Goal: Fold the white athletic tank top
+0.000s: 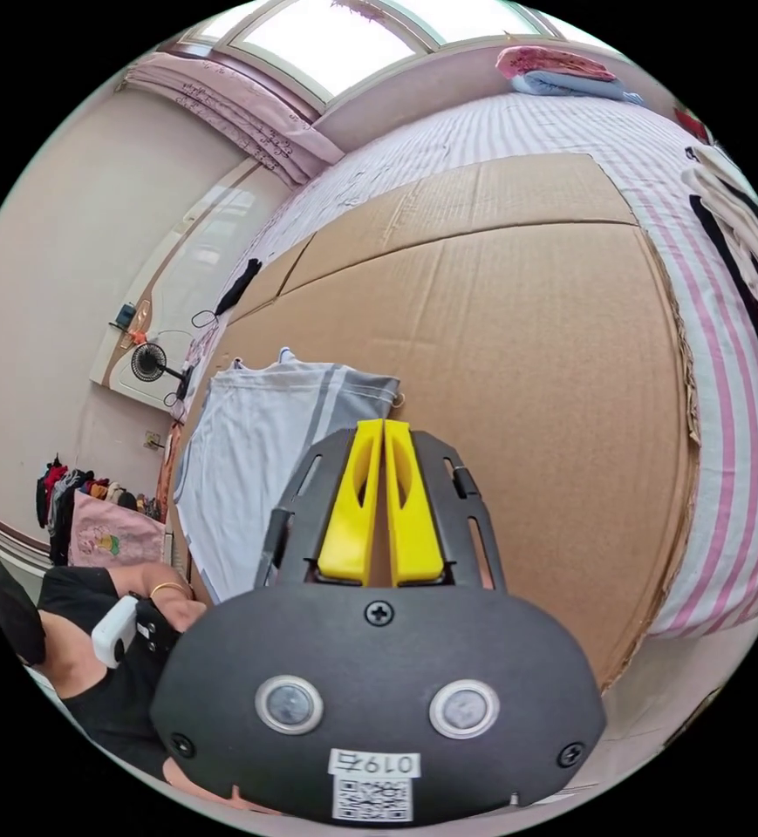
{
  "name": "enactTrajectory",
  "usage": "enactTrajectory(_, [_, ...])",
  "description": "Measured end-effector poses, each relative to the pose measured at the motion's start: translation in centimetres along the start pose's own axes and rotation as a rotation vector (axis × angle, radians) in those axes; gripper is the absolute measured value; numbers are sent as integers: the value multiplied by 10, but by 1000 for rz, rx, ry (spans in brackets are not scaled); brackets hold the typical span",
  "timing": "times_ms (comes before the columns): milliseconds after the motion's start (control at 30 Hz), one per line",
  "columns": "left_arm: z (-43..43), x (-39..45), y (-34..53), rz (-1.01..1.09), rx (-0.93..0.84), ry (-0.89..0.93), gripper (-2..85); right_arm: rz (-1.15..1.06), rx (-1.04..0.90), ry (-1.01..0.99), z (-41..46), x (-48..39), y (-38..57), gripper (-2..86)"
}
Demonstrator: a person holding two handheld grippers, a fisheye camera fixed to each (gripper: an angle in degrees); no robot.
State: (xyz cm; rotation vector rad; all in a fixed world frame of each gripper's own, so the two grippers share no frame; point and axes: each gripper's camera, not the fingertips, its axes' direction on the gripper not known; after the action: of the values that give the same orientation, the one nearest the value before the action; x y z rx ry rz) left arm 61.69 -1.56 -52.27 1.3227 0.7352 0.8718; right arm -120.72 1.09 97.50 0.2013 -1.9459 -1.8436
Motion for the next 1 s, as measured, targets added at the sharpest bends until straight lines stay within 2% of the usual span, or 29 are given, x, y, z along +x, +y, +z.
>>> enactTrajectory(400, [3, -8, 12, -22, 2, 7, 5, -20, 29, 82, -7, -23, -7, 1])
enactTrajectory(567, [5, -12, 20, -39, 5, 12, 6, -62, 73, 200, -20, -51, -6, 13])
enactTrajectory(767, [7, -11, 28, -51, 8, -12, 7, 22, 84, 118, -19, -50, -27, 56])
enactTrajectory(1000, [11, -13, 37, -65, 9, -12, 8, 34, 42, 114, -13, -61, -43, 27])
